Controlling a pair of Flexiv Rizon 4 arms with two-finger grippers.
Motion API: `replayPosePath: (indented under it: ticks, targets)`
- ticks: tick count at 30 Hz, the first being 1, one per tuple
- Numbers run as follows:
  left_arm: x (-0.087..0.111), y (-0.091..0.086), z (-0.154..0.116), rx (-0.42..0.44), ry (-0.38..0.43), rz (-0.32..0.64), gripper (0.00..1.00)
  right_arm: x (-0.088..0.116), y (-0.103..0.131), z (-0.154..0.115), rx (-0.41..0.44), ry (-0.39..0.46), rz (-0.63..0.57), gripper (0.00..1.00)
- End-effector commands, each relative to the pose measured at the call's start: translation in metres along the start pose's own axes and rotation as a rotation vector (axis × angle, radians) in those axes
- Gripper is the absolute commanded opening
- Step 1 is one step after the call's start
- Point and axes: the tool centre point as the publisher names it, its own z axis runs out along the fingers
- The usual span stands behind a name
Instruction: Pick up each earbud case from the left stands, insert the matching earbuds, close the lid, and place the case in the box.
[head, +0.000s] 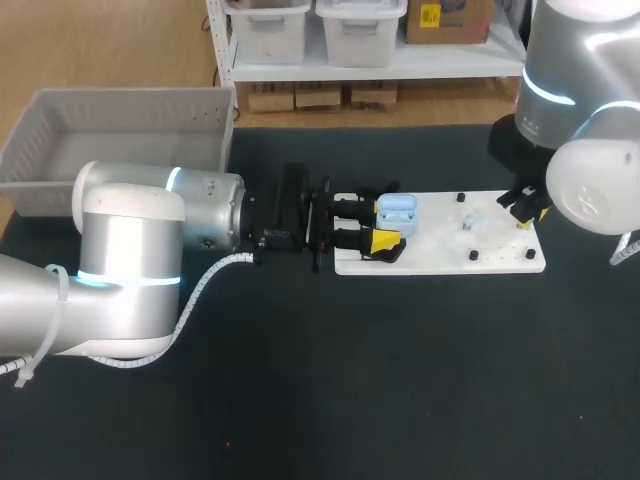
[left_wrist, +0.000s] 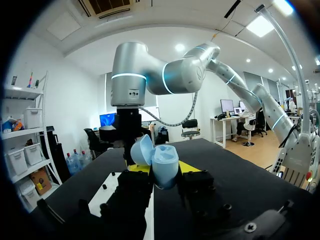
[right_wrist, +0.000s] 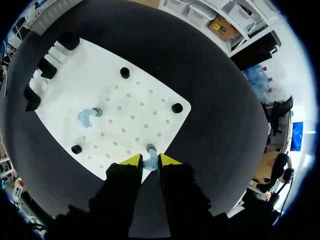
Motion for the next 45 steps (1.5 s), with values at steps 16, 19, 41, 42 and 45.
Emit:
replayPosePath:
  ticks: [16,19,41,42,45]
  targets:
    - [0.001,-0.002,0.0,-0.007,-0.002,0.003,0.0,0.013,0.023,-0.086,0.06,0.077,0.166,0.0]
    - [0.001,-0.002,0.0,-0.007,-0.002,0.003,0.0,0.014,0.029,-0.095,0.074,0.08,0.183,0.0]
    - [0.001,-0.002,0.0,-0.007,-0.002,0.003,0.0,0.016,0.034,-0.098,0.078,0.091,0.189,0.0]
    - [0.001,-0.002,0.0,-0.007,-0.002,0.003,0.0,0.016,0.034,-0.098,0.078,0.091,0.189,0.0]
    - [0.001,-0.002,0.0,-0.007,-0.002,0.003,0.0,0.014,0.042,-0.108,0.083,0.074,0.212,0.0]
